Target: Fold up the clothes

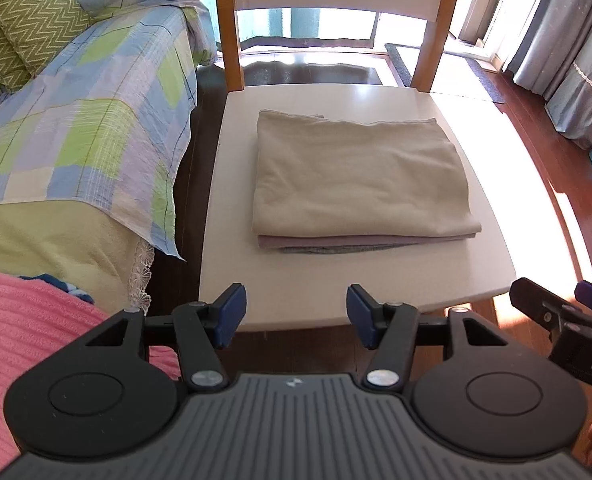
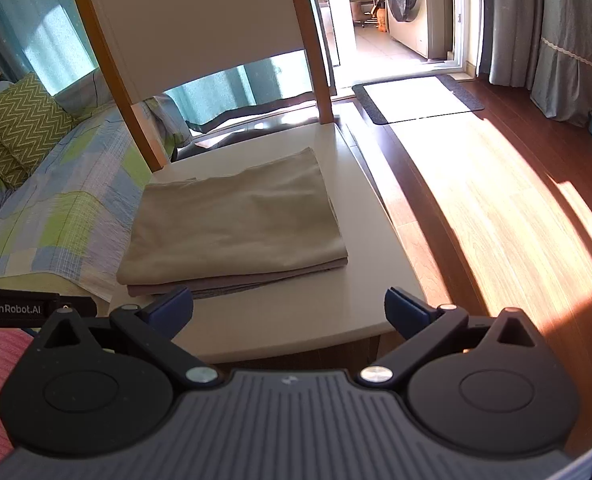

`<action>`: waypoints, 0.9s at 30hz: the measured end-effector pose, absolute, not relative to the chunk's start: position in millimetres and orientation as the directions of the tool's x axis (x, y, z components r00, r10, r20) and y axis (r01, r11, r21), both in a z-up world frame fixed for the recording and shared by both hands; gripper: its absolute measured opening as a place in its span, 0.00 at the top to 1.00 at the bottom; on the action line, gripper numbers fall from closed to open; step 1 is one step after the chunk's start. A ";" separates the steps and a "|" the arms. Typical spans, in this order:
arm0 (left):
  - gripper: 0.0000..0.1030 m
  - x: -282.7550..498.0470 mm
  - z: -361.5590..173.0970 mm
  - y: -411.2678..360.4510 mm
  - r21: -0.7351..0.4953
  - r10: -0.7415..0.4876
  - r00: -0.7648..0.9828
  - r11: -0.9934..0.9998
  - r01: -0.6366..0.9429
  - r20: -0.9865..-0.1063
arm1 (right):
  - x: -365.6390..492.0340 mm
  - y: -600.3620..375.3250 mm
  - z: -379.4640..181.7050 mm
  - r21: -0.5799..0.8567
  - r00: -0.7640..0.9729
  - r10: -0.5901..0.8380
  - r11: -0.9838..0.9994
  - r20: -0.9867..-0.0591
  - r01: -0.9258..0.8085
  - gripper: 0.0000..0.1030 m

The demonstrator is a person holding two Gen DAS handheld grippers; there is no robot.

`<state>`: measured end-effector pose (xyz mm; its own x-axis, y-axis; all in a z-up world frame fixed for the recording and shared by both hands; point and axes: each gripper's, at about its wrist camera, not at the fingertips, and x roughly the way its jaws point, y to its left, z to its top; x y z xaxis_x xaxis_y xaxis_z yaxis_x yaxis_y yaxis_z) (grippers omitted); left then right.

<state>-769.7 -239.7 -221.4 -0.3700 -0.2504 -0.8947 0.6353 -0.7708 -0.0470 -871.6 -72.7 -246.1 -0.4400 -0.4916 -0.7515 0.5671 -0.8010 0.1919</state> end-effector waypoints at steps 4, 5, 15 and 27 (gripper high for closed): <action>0.42 -728.7 -177.1 -217.0 -0.039 -0.274 -0.388 -0.772 0.634 -0.880 | -840.5 -50.0 -204.8 0.215 -0.463 -0.507 -0.809 -0.727 0.548 0.02; 0.42 -720.9 -167.2 -212.3 -0.032 -0.285 -0.391 -0.773 0.633 -0.875 | -832.1 -43.9 -192.3 0.219 -0.469 -0.510 -0.810 -0.722 0.544 0.02; 0.33 -640.4 -68.4 -152.3 -0.014 -0.340 -0.433 -0.774 0.633 -0.835 | -746.1 8.6 -86.5 0.149 -0.570 -0.491 -0.828 -0.659 0.541 0.01; 0.28 -577.0 25.4 -100.4 0.016 -0.408 -0.465 -0.764 0.645 -0.786 | -703.2 58.6 7.3 0.203 -0.526 -0.584 -0.766 -0.618 0.610 0.01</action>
